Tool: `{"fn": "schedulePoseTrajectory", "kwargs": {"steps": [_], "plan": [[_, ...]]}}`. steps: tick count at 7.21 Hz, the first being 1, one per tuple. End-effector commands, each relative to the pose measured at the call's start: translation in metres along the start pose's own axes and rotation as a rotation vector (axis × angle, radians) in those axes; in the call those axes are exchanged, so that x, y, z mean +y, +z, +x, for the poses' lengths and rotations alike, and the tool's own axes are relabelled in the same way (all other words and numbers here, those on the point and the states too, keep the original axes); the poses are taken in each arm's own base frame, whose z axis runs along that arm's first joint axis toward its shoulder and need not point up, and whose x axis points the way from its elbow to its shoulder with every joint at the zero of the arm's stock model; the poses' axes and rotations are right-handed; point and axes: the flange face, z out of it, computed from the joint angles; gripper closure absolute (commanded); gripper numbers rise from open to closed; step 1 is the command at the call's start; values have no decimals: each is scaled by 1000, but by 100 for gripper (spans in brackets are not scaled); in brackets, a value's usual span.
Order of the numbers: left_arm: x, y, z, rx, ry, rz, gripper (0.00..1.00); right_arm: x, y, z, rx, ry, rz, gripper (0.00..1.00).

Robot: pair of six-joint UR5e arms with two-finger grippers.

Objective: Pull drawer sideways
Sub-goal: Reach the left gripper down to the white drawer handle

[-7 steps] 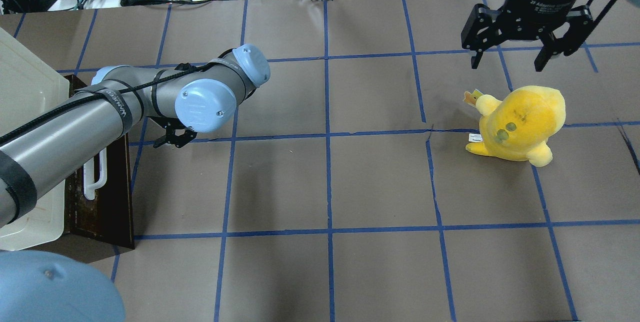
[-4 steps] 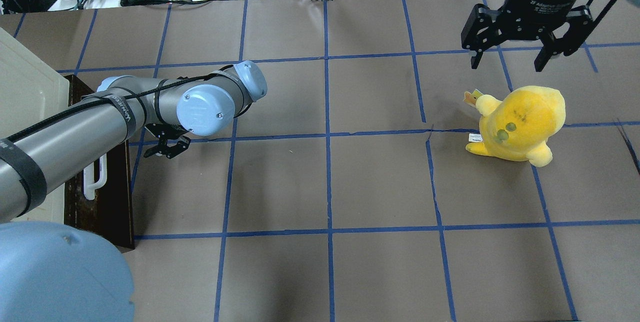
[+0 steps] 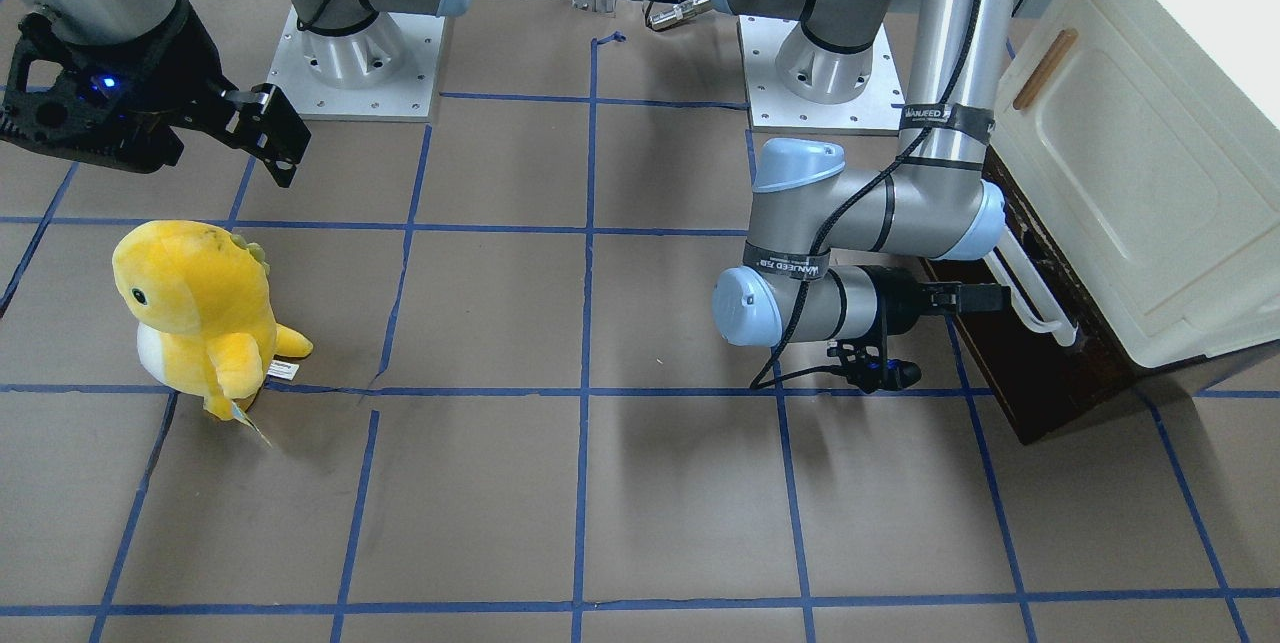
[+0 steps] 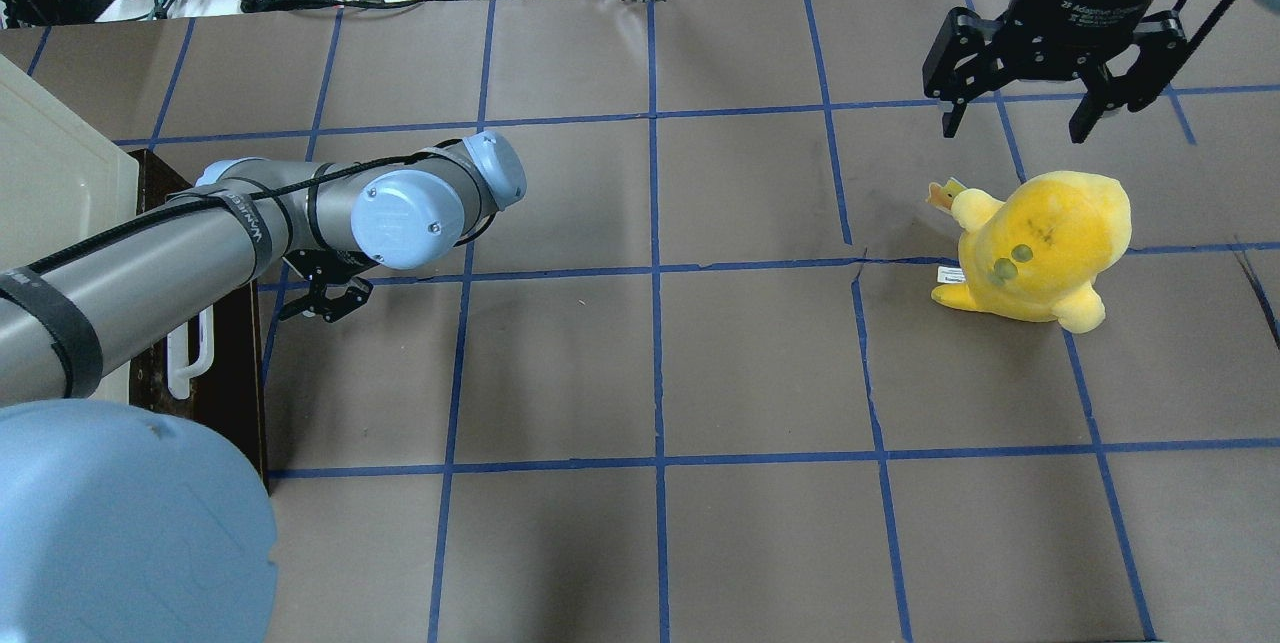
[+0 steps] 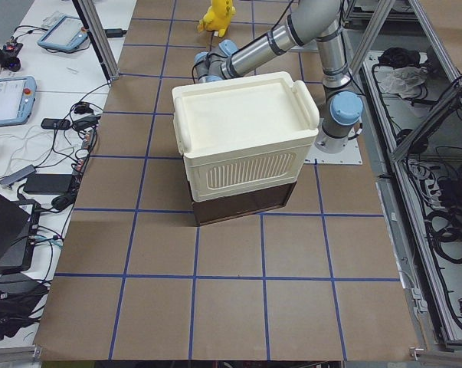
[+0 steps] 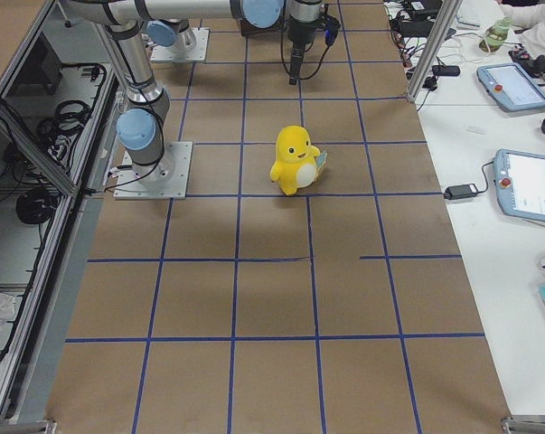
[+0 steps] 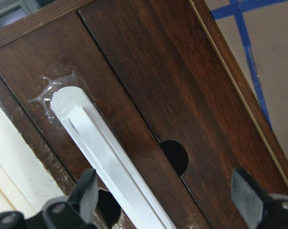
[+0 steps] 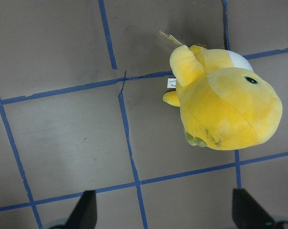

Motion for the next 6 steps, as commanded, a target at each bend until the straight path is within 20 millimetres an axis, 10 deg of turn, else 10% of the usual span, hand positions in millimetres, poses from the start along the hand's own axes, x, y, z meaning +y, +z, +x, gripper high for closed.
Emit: {"fn": "schedulePoseTrajectory", "kwargs": {"steps": [1, 6], "plan": [[10, 2, -8, -25, 32, -13, 2, 0, 0, 0, 0, -1, 1, 0], [13, 26, -6, -59, 49, -49, 21, 0, 0, 0, 0, -1, 1, 0]]}}
